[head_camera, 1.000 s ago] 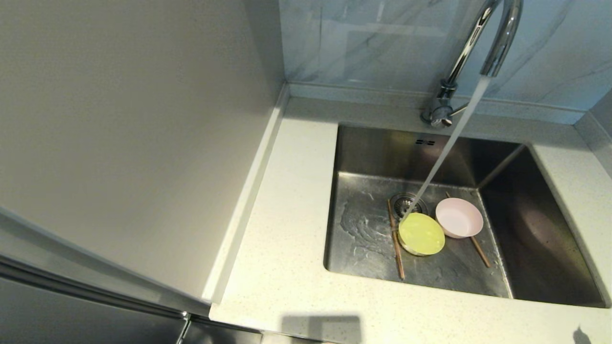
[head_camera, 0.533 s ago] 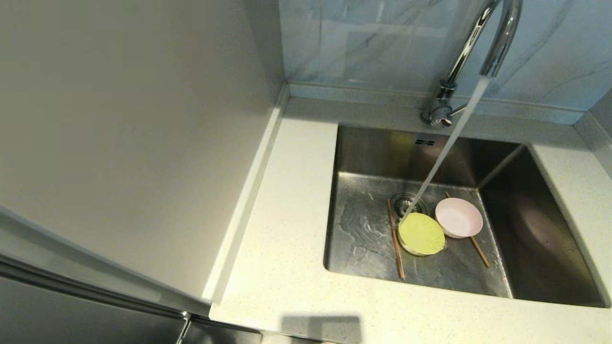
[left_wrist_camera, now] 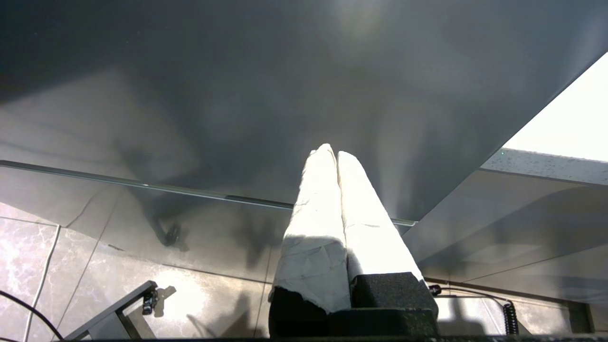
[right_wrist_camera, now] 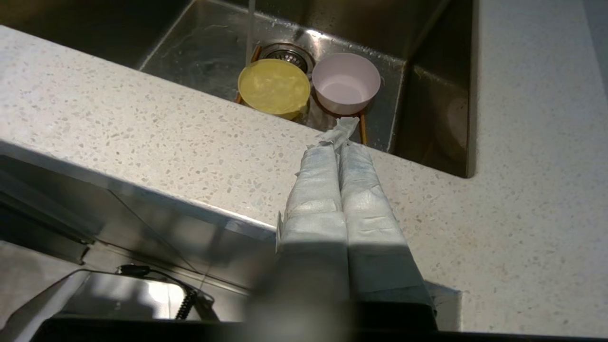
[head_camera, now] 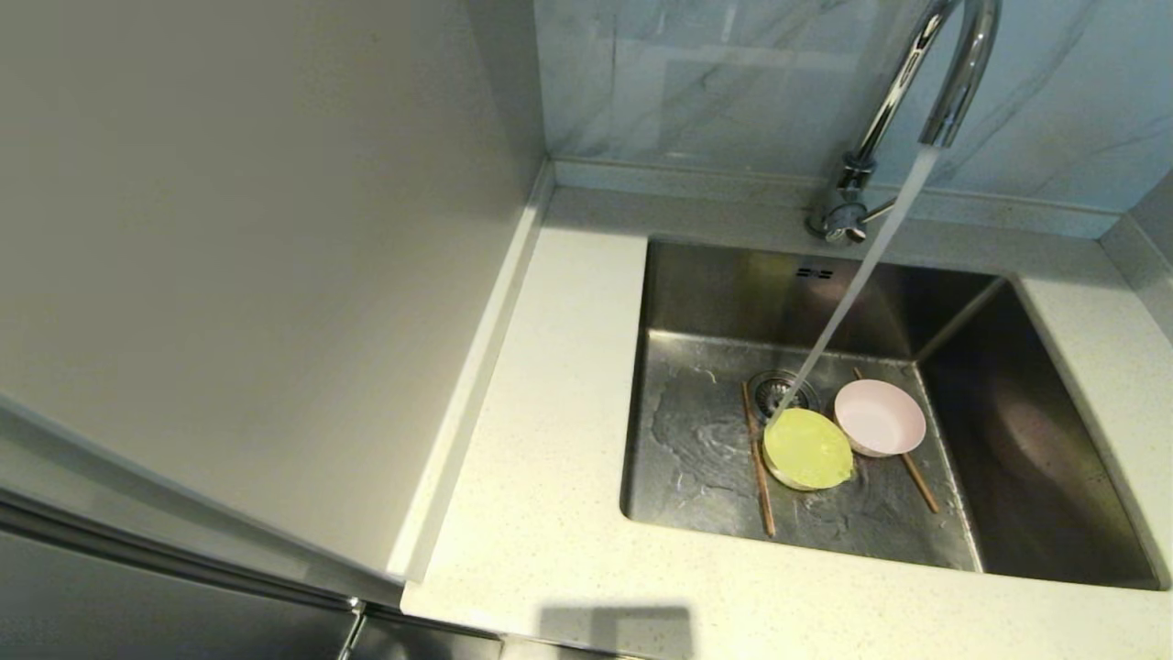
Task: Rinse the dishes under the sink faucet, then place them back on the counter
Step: Wait for the water to rinse the bowl
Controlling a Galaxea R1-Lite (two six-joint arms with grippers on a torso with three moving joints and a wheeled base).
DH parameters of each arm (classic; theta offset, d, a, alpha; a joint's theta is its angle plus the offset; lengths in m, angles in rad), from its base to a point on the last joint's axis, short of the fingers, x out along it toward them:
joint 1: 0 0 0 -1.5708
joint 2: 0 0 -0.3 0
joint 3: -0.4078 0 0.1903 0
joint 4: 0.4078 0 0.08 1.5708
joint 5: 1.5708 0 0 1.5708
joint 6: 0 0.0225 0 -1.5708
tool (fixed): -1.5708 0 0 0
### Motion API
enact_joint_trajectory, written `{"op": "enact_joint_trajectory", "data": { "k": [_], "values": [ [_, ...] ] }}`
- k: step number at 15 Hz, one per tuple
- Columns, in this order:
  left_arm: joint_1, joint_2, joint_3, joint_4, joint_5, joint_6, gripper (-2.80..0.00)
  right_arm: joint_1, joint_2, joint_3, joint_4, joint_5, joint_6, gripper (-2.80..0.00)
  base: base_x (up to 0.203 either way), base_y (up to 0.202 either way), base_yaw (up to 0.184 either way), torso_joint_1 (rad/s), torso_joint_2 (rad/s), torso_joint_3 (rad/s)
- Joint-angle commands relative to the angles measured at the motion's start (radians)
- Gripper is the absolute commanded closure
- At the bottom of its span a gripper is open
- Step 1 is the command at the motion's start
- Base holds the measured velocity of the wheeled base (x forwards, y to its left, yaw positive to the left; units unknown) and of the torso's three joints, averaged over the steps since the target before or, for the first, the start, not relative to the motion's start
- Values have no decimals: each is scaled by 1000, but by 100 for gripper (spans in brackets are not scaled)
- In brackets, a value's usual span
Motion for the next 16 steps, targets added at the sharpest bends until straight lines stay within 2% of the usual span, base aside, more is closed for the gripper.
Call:
{"op": "enact_joint_trajectory", "data": {
  "k": [1,8,12,16],
  "values": [
    [0,-3,0,0,0,0,0,0,2,-2,1,0,7,0,0,0,0,0,0,0],
    [0,-3,0,0,0,0,0,0,2,0,34,-3,39,0,0,0,0,0,0,0],
    [0,-3,0,0,0,0,0,0,2,0,40,-6,119,0,0,0,0,0,0,0],
    [0,-3,0,0,0,0,0,0,2,0,40,-6,119,0,0,0,0,0,0,0]
  ]
}}
